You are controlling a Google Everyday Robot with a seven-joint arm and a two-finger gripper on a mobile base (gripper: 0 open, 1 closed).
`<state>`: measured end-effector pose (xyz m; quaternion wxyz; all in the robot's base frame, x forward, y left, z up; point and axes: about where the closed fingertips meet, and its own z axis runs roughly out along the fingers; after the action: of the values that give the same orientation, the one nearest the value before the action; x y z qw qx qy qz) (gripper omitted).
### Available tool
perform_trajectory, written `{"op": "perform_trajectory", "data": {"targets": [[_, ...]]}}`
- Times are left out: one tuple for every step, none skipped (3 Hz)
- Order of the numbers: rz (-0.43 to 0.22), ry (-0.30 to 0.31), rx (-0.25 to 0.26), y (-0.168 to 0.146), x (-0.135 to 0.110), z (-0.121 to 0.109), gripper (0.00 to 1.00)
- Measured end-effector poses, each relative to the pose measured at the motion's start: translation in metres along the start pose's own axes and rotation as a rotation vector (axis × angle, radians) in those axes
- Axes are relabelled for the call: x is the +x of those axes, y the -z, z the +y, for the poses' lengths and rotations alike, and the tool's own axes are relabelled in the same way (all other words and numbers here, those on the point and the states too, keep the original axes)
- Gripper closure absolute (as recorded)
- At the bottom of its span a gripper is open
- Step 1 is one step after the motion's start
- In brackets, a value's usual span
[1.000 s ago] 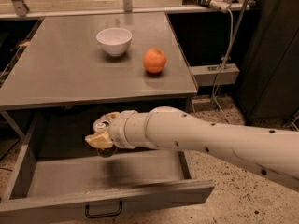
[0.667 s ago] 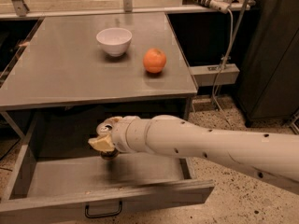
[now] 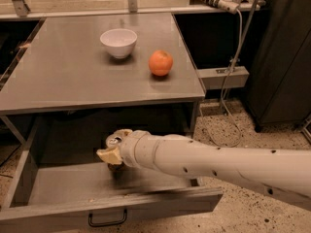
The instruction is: Place orange can into top drawer
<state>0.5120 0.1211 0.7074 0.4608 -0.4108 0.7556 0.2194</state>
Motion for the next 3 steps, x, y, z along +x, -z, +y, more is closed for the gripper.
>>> {"op": "perform_trajectory", "data": {"targets": [[-0.018, -0.021, 0.013, -0.003, 0.011, 0.001, 1.0], [-0.031, -0.036, 0.021, -0.006, 0.02, 0.003, 1.0], [-0.032, -0.045, 0.028, -0.007, 0.027, 0.004, 1.0]]}}
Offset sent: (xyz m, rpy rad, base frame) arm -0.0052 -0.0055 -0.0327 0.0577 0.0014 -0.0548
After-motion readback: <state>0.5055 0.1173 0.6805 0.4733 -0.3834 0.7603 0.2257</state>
